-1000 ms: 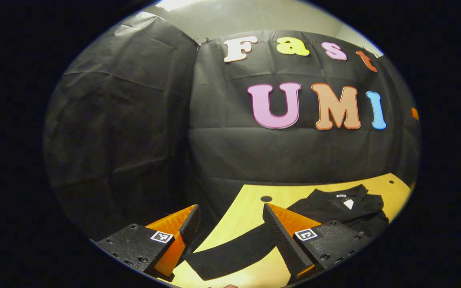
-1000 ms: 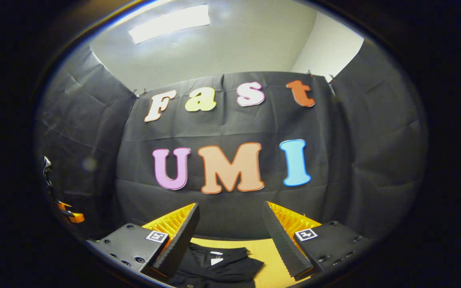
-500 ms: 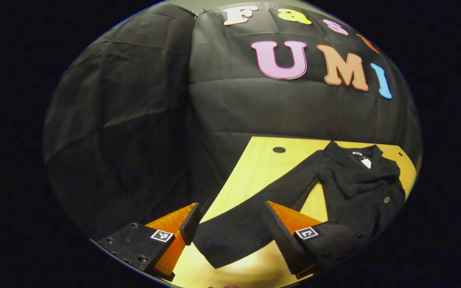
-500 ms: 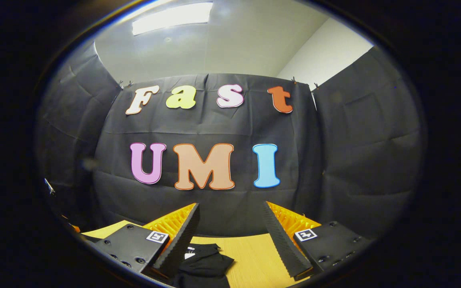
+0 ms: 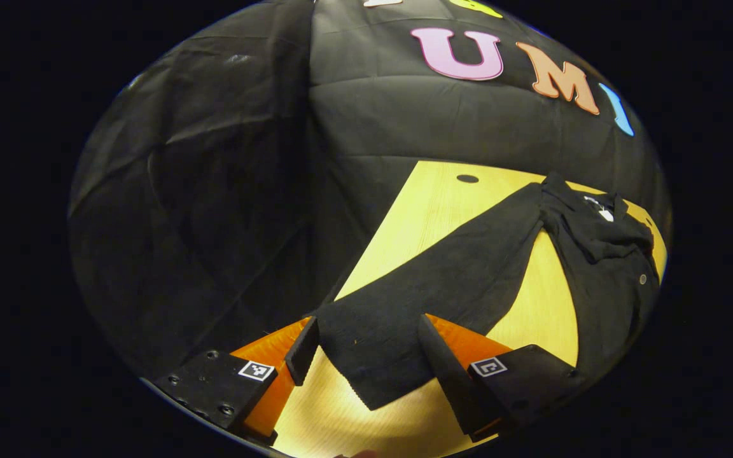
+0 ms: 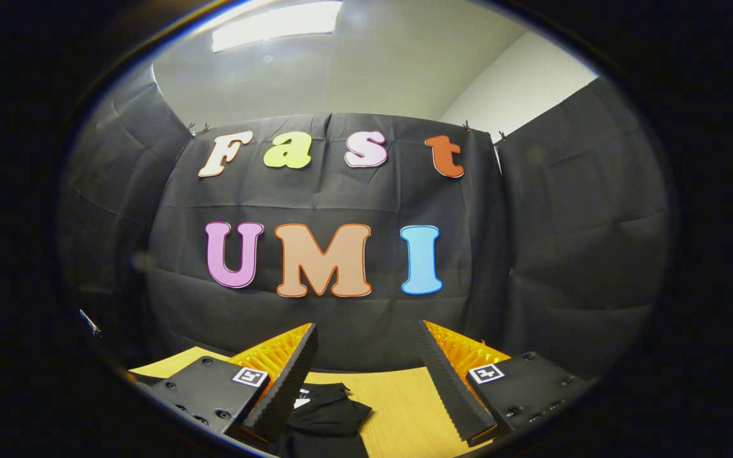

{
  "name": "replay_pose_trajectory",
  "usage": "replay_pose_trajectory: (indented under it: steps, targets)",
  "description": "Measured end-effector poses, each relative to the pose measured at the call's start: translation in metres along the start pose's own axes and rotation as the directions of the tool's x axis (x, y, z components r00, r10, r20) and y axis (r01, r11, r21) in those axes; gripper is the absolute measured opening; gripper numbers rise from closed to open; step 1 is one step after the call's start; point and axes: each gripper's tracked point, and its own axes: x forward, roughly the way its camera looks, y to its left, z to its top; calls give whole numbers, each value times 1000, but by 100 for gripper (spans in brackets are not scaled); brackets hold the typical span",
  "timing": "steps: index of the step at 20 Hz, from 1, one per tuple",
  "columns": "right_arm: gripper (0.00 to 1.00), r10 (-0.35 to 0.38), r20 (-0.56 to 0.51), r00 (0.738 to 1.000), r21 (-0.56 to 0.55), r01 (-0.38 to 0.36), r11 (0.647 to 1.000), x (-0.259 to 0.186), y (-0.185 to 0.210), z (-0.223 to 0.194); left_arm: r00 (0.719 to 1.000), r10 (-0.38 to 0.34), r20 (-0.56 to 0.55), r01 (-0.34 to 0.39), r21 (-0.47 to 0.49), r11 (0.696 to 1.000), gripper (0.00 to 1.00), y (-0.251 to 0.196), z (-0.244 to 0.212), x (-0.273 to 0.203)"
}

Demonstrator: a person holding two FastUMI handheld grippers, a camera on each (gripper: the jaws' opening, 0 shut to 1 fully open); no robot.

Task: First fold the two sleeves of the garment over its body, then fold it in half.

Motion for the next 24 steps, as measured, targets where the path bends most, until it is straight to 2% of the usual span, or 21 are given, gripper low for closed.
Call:
replay_pose_trajectory:
  steps: [1, 3, 4, 5, 9, 10, 11, 14, 17, 20, 24]
  targets:
    - [98, 0, -2, 1000, -5, 0, 1000, -1, 1, 0, 999, -13, -34, 13, 1, 1000, 96, -3, -10, 2]
    - [98, 3, -7, 1000, -12, -3, 1000, -2, 4, 1, 999, -32, 4, 32, -15, 999, 100, -7, -3, 6]
    - [100, 3, -11, 1000, -14, -3, 1000, -2, 4, 1, 999, -45, -15, 45, -30, 999, 89, -10, -7, 7]
    - [98, 5, -14, 1000, -16, -5, 1000, -1, 5, 0, 999, -53, -4, 53, -49, 997, 91, -13, -5, 5]
    - [98, 8, -22, 1000, -21, -8, 1000, -1, 8, 0, 996, -89, -12, 89, -30, 996, 81, -21, -4, 3]
    - [98, 6, -19, 1000, -23, -7, 1000, 0, 8, 0, 994, -106, -19, 105, -15, 994, 63, -25, -5, 3]
    - [98, 4, -14, 1000, -24, -4, 1000, -1, 6, 1, 992, -121, -19, 121, -19, 993, 60, -31, -2, 3]
    - [99, -2, -11, 1000, -18, 2, 1000, -4, 2, 3, 996, -92, -14, 91, -50, 995, 6, -32, 3, 5]
    - [99, -12, -13, 1000, -19, 12, 1000, -9, -9, 4, 991, -130, -27, 127, -101, 987, 0, -44, 11, -9]
    - [99, -25, -6, 1000, -16, 25, 1000, -13, -23, 7, 991, -124, 58, 128, -80, 988, 0, -50, 52, -18]
    - [98, -29, -12, 1000, -4, 29, 1000, -16, -38, 5, 968, -182, 172, 194, -58, 979, 0, -85, 122, -42]
